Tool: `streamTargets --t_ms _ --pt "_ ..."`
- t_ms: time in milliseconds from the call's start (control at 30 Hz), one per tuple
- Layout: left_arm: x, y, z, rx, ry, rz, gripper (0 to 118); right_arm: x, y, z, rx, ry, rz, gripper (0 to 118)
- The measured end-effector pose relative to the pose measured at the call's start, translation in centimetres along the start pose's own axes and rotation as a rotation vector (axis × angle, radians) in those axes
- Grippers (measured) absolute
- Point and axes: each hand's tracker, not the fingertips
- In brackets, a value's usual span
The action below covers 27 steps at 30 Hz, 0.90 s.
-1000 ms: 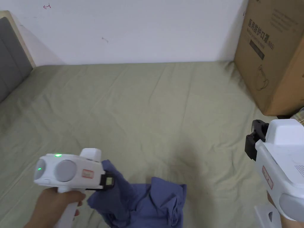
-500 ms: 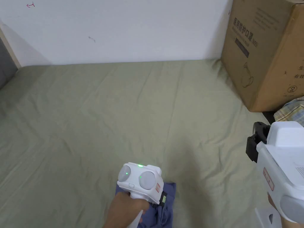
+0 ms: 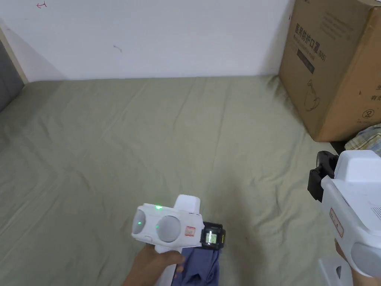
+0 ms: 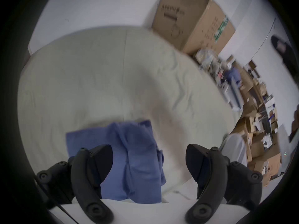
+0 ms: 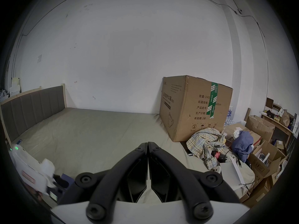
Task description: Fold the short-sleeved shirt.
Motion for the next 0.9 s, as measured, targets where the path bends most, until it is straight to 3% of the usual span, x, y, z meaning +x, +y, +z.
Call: streamTargets --t_ms 267,367,500,900 --pt "-4.4 -2.0 3.9 0.247 0.204 -0.011 95 -0.6 0.4 -0.1 0.004 0.013 0.006 0" --pt "-6.0 -3.7 3.6 0.316 0.222 0.006 70 -0.7 0.4 -0.2 0.005 0.018 0.009 0" --pt "-7.2 -5.6 2.4 0.346 0.2 0.052 4 -0.7 0.4 -0.4 0.0 0.02 0.013 0" --pt "-3.3 -8.7 -2.9 0.238 0.113 -0.037 0 -0.3 -0.1 -1.1 -0.017 0.018 0.028 0"
